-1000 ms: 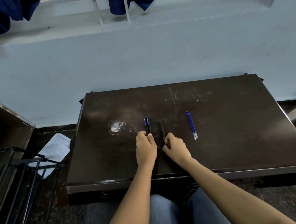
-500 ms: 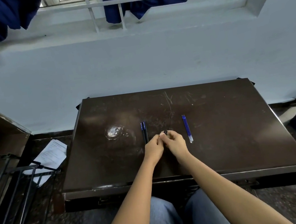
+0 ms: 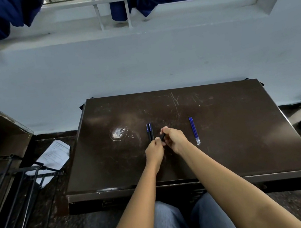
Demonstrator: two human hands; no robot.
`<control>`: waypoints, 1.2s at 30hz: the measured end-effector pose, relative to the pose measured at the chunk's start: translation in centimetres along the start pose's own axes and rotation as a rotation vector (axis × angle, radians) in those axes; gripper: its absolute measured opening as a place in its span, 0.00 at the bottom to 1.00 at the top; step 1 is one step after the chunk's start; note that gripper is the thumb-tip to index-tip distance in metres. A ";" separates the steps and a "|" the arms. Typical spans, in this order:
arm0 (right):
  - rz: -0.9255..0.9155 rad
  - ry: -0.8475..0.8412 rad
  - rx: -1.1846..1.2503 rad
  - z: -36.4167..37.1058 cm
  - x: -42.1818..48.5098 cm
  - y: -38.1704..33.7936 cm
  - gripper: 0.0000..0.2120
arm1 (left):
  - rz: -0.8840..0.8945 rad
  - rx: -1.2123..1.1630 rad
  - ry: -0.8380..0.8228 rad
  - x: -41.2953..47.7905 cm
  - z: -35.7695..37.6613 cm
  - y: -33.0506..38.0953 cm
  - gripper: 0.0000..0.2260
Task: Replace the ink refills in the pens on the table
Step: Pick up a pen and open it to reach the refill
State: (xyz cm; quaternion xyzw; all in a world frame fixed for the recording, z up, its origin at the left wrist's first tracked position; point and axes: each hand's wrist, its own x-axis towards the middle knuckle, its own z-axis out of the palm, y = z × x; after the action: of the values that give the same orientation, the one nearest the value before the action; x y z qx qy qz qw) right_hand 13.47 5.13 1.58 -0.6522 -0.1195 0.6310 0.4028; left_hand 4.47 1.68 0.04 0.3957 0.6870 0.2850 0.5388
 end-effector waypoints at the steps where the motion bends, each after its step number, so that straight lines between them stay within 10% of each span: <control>1: 0.005 0.036 0.026 0.0 0.3 -0.2 0.07 | -0.052 -0.019 -0.009 0.1 -0.3 -0.1 0.16; 12: -0.224 0.180 -0.869 -1.1 3.0 2.5 0.20 | -0.039 -0.112 -0.067 0.2 -2.7 -1.6 0.10; 18: -0.286 0.201 -0.594 -1.9 1.9 2.7 0.08 | 0.001 -0.038 -0.094 -0.5 -3.5 -1.9 0.12; 24: -0.225 -0.195 -0.348 -1.5 -1.6 2.3 0.13 | 0.076 0.111 -0.109 -1.7 -2.9 -0.6 0.12; 36: -0.213 -0.051 -0.216 -2.0 -4.8 -0.1 0.06 | 0.120 0.052 -0.221 -5.6 -2.8 1.5 0.12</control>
State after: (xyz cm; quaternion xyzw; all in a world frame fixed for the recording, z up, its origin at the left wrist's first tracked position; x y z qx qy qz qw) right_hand 14.51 1.28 4.88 -0.6593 -0.2654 0.5843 0.3917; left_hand 2.68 -2.16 4.90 0.4790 0.6058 0.2532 0.5826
